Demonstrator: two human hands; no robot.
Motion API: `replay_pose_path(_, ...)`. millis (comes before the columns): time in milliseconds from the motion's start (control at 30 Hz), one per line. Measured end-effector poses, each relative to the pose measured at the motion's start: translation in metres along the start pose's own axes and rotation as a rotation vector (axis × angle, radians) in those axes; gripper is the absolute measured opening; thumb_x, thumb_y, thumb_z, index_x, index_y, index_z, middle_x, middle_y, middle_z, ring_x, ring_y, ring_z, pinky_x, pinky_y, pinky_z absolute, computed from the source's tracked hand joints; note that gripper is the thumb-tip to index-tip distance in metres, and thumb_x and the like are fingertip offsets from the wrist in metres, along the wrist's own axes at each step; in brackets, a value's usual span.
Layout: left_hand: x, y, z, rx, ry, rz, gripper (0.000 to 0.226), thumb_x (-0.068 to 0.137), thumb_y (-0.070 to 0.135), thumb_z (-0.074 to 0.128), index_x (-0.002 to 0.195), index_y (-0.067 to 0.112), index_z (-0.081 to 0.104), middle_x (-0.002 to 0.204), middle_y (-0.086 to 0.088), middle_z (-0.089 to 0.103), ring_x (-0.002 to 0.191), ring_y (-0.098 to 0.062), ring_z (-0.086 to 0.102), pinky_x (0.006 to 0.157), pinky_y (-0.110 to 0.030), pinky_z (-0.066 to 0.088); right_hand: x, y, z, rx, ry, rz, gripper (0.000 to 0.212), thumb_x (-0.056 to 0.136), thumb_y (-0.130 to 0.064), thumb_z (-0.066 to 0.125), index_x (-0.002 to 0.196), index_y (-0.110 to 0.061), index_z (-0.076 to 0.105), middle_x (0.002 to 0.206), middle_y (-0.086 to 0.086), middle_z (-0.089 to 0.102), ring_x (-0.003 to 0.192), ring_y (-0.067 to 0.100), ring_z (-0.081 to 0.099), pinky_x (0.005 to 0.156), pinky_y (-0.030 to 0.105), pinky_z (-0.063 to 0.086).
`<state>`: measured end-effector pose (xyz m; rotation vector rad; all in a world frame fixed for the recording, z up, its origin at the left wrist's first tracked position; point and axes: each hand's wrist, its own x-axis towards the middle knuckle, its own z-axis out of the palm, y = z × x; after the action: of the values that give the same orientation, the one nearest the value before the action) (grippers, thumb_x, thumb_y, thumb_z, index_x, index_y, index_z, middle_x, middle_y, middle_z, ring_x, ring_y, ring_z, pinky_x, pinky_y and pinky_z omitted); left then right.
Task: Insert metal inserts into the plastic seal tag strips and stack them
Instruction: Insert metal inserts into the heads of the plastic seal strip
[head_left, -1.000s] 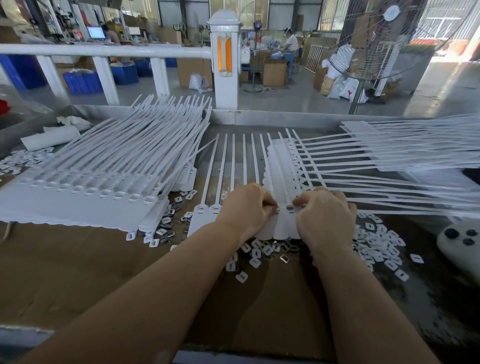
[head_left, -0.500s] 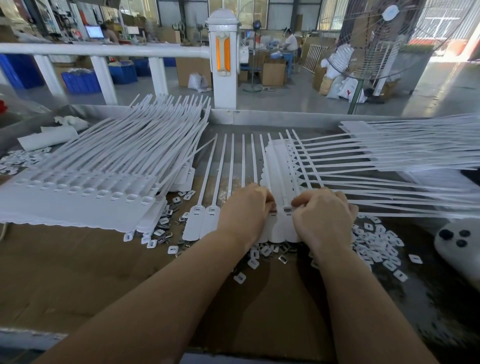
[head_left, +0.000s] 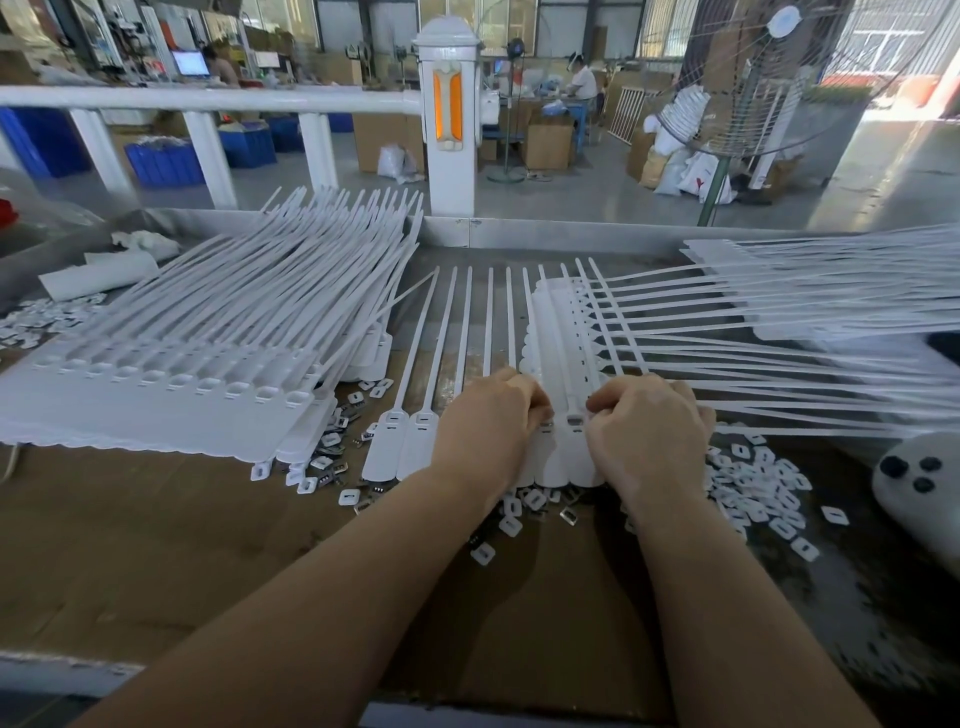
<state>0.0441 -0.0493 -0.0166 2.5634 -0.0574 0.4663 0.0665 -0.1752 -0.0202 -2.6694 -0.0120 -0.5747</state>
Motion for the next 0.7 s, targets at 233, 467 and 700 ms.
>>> replay_pose_path(233,-0.0057,-0.0008,-0.0040,0.126,-0.032,0.122,0.022,0.095,0.026,0.050,0.108,0.018,0.066,0.106,0.005,0.058,0.101,-0.013,0.051,0.084,-0.023,0.038,-0.0006,-0.0014,-0.0001,0.004,0.005,0.002,0.017,0.083,-0.019,0.056,0.091,-0.026,0.070,0.101,-0.001,0.064,0.106,0.020,0.046,0.087,0.036,0.025)
replay_pose_path(467,-0.0088,0.0016,0.0001,0.201,0.001,0.134,0.024,0.097,0.025,0.046,0.112,0.018,0.064,0.108,0.003,0.057,0.102,-0.015,0.050,0.085,-0.026,0.042,-0.0023,-0.0023,0.0006,-0.025,0.012,-0.011,0.019,0.085,-0.018,0.054,0.091,-0.025,0.070,0.102,0.000,0.063,0.105,0.021,0.045,0.087,0.035,0.027)
replay_pose_path(700,-0.0073,0.0044,-0.0056,0.127,-0.035,0.081,0.020,0.094,0.024,0.050,0.103,0.018,0.067,0.103,0.005,0.059,0.098,-0.014,0.053,0.085,-0.030,0.046,-0.0053,-0.0024,0.0017,-0.048,0.022,-0.035,0.019,0.087,-0.019,0.051,0.092,-0.022,0.068,0.104,0.001,0.060,0.105,0.021,0.044,0.089,0.035,0.029)
